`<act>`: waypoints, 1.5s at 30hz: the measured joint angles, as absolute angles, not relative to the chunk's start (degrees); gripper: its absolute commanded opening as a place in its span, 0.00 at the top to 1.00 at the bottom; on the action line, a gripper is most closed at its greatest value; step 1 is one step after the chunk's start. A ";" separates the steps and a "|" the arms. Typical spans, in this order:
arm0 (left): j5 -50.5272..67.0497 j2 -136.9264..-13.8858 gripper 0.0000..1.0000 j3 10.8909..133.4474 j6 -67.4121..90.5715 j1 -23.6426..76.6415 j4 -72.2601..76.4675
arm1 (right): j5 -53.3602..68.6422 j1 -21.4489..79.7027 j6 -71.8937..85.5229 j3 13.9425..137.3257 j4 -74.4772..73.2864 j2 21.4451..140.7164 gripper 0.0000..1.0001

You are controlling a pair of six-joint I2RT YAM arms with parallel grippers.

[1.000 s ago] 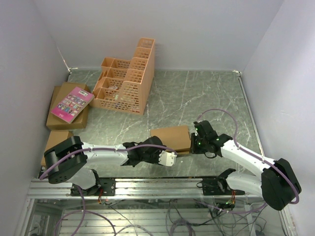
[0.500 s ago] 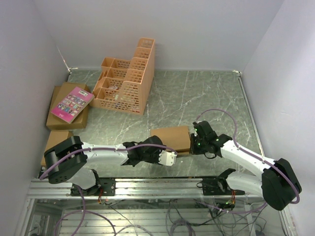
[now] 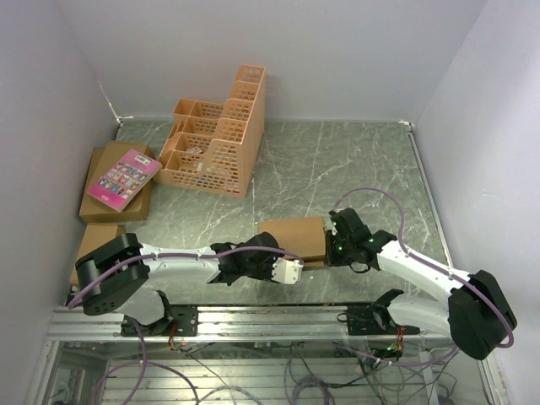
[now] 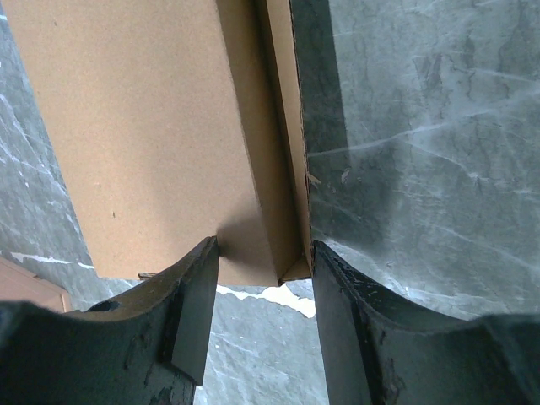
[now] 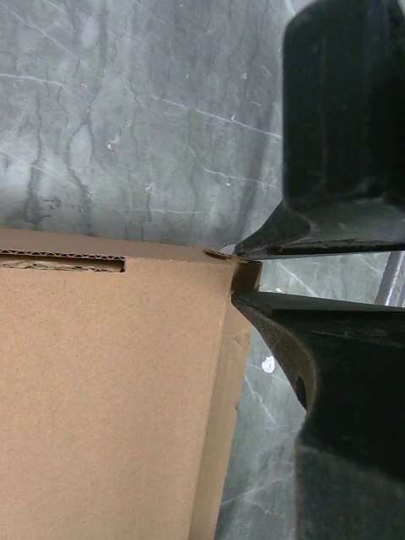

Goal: Fold the paper box

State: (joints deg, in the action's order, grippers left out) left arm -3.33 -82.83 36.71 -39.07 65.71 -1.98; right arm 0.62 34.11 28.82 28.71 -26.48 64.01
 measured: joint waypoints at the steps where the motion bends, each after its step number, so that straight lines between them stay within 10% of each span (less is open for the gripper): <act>1: -3.33 -82.83 0.44 36.71 -39.07 65.71 -1.98 | 0.62 34.20 28.82 28.71 -26.48 64.03 0.78; 45: -3.20 -82.83 0.44 36.84 -39.05 64.95 -2.22 | 2.42 35.90 28.05 28.49 -27.70 64.01 0.82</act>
State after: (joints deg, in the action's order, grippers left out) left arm -3.20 -82.83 36.84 -39.05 64.95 -2.22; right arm 2.42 35.90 28.05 28.49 -27.70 64.01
